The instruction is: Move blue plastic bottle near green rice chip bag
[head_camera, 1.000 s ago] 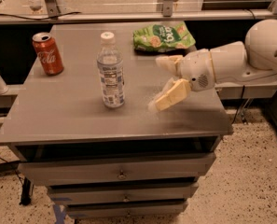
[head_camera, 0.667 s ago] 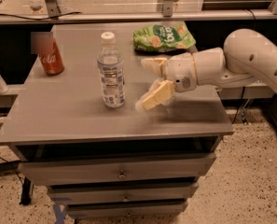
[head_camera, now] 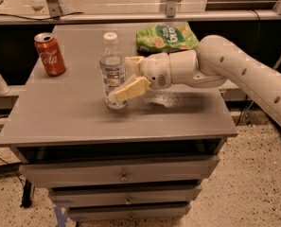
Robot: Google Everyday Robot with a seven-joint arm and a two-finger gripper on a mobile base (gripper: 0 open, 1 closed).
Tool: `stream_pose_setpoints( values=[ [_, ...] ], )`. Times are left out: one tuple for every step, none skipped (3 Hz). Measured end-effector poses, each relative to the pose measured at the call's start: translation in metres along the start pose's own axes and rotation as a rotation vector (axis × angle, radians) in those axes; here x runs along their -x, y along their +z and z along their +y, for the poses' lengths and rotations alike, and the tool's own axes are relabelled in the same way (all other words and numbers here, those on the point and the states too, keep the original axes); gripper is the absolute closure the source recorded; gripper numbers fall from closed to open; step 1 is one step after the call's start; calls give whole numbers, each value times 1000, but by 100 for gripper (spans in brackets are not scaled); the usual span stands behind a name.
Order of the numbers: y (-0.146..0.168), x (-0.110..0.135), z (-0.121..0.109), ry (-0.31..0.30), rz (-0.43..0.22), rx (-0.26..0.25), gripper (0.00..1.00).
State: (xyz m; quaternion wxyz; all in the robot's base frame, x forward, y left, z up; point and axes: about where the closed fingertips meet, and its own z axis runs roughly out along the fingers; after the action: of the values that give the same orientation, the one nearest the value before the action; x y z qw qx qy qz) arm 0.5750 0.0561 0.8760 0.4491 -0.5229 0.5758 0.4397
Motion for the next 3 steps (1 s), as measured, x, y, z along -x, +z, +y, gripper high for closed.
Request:
stream_pose_setpoints(
  values=[
    [10,4,-4,18,-26,-10,41],
    [3,5,-4,40,-36,-36,64],
    [-22,13,-3,50,-54,-97,87]
  ],
)
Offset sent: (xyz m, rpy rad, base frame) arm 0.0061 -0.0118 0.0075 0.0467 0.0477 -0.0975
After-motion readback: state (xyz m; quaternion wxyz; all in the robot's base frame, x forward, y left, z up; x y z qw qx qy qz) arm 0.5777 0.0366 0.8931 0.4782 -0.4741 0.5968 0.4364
